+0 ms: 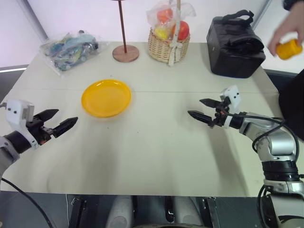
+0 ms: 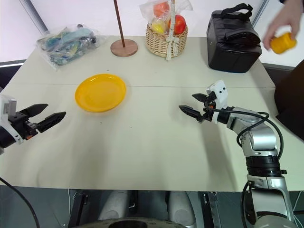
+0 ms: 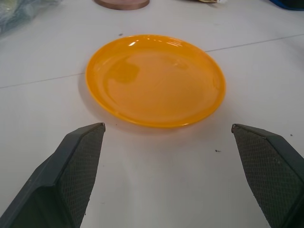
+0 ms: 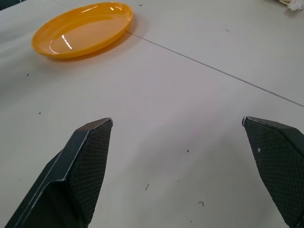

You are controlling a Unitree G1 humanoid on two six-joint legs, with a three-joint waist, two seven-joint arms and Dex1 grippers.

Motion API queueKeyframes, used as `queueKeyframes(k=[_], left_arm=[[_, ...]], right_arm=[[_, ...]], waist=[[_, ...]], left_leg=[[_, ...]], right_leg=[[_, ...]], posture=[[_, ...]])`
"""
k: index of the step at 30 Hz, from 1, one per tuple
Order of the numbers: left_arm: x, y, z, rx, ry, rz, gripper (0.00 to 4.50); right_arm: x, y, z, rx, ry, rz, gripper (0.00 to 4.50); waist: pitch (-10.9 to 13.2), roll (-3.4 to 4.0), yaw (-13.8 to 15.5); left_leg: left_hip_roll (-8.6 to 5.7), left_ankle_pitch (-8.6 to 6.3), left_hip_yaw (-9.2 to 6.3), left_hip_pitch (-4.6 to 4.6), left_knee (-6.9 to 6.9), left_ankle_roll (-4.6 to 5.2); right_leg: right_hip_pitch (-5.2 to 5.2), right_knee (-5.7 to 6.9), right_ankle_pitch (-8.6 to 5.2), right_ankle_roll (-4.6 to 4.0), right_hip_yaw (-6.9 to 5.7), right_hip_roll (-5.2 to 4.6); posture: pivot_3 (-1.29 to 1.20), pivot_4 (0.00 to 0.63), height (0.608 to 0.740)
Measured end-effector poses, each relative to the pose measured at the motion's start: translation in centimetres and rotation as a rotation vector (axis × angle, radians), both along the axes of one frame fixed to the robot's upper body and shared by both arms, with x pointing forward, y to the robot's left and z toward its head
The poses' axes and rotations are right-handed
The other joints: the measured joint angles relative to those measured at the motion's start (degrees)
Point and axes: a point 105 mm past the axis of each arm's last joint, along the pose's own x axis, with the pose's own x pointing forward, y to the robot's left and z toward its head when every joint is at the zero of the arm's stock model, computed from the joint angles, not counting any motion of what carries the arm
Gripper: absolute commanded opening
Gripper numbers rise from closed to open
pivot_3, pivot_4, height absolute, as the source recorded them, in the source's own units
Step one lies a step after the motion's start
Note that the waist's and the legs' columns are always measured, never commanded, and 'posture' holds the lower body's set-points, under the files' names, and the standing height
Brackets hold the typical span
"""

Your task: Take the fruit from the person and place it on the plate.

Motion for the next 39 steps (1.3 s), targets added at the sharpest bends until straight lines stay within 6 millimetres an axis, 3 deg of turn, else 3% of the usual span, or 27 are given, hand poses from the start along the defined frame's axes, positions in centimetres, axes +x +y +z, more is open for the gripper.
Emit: queueKeyframes(k=[28,31,35,39], left_arm=[[0.4,-0.4,-0.4,0.003,0.011,-0.003,4.47],[0.4,-0.4,-0.3,0.004,0.010,-0.003,4.47],[0.7,-0.5,0.2,0.006,-0.034,0.007,4.47],[1.7,0.0,1.7,0.015,-0.130,0.055,4.47]], right_arm=[[0.0,0.7,-0.2,0.008,0.005,0.006,4.50],[-1.1,2.4,1.6,0.091,0.017,0.091,4.50],[-3.8,5.3,8.4,0.225,-0.099,0.285,4.50],[-5.2,6.7,9.7,0.250,-0.102,0.359,4.50]], waist=[[0.00,0.00,-0.02],[0.02,0.04,-0.02],[0.04,0.06,-0.05],[-0.01,-0.01,0.29]], left_leg=[[0.00,0.00,0.00,0.00,0.00,0.00],[0.02,0.00,-0.03,0.00,-0.01,0.00],[0.06,0.00,-0.15,0.01,-0.02,0.00],[0.00,0.00,-0.07,0.00,0.01,0.00]], right_leg=[[0.00,0.00,0.00,0.00,0.00,0.00],[-0.01,0.01,0.00,0.00,0.00,0.00],[-0.01,0.01,0.00,0.00,0.00,0.03],[0.04,-0.01,0.00,0.00,-0.02,-0.04]], posture=[[0.00,0.150,0.740],[0.00,0.150,0.740],[0.00,0.150,0.740],[0.00,0.150,0.740]])
